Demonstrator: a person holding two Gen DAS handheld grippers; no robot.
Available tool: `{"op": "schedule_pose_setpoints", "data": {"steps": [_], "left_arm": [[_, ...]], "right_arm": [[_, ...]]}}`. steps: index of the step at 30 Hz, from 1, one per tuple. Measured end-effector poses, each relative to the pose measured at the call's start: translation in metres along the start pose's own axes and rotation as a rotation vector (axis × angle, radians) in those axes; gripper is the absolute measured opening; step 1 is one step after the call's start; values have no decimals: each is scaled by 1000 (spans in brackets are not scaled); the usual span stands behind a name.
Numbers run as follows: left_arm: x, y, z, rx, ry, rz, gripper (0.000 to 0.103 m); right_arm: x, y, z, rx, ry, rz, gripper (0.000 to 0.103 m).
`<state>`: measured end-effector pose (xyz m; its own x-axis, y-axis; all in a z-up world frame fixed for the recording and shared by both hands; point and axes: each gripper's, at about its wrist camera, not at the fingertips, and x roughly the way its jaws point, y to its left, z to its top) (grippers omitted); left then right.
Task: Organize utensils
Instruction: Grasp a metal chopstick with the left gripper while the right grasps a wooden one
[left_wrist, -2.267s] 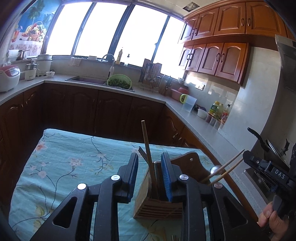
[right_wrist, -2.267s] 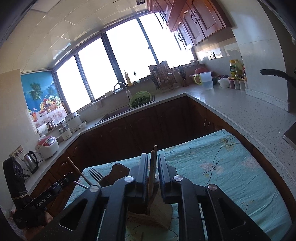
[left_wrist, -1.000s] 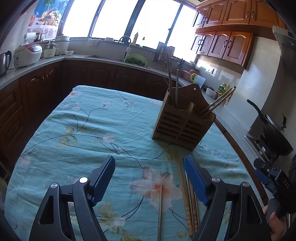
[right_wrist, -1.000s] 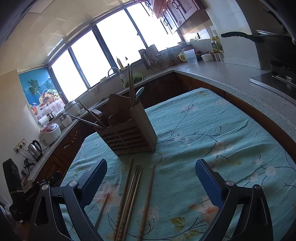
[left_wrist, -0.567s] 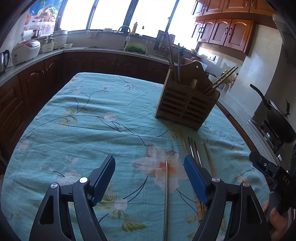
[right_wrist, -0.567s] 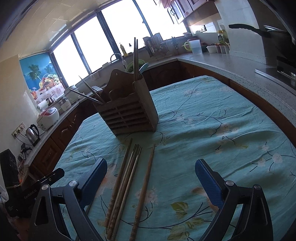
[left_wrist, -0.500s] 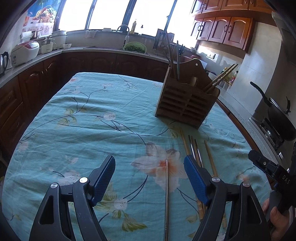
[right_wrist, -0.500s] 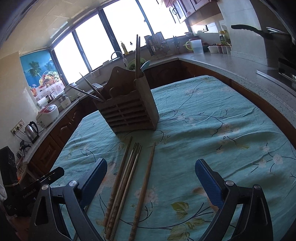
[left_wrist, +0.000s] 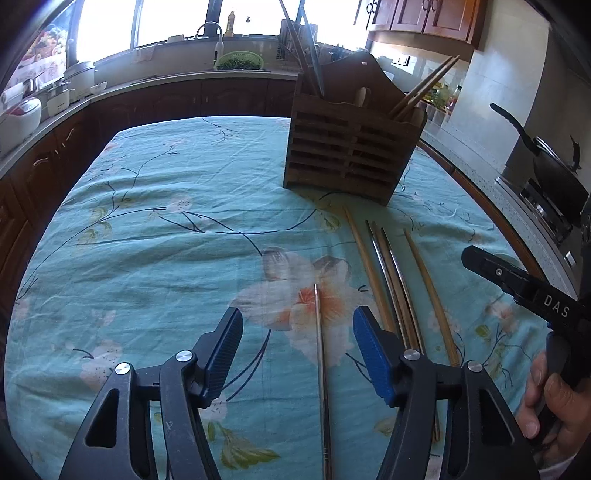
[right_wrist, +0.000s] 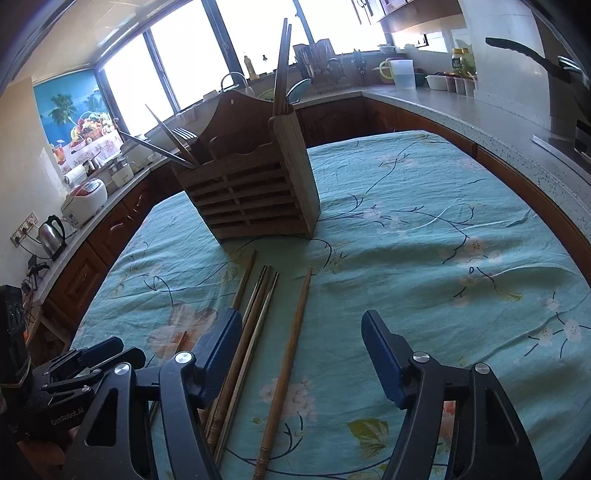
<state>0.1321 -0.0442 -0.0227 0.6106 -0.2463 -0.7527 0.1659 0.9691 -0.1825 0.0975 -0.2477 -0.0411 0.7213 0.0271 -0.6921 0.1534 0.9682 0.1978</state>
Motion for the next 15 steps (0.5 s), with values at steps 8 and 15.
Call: {"op": "schedule_pose_setpoints", "data": {"steps": [8, 15], "left_arm": [[31, -4, 8, 21, 79, -17, 35], [47, -15, 9, 82, 111, -2, 22]], "right_arm": [[28, 2, 4, -16, 62, -4, 49], [56, -1, 11, -31, 115, -33, 40]]}}
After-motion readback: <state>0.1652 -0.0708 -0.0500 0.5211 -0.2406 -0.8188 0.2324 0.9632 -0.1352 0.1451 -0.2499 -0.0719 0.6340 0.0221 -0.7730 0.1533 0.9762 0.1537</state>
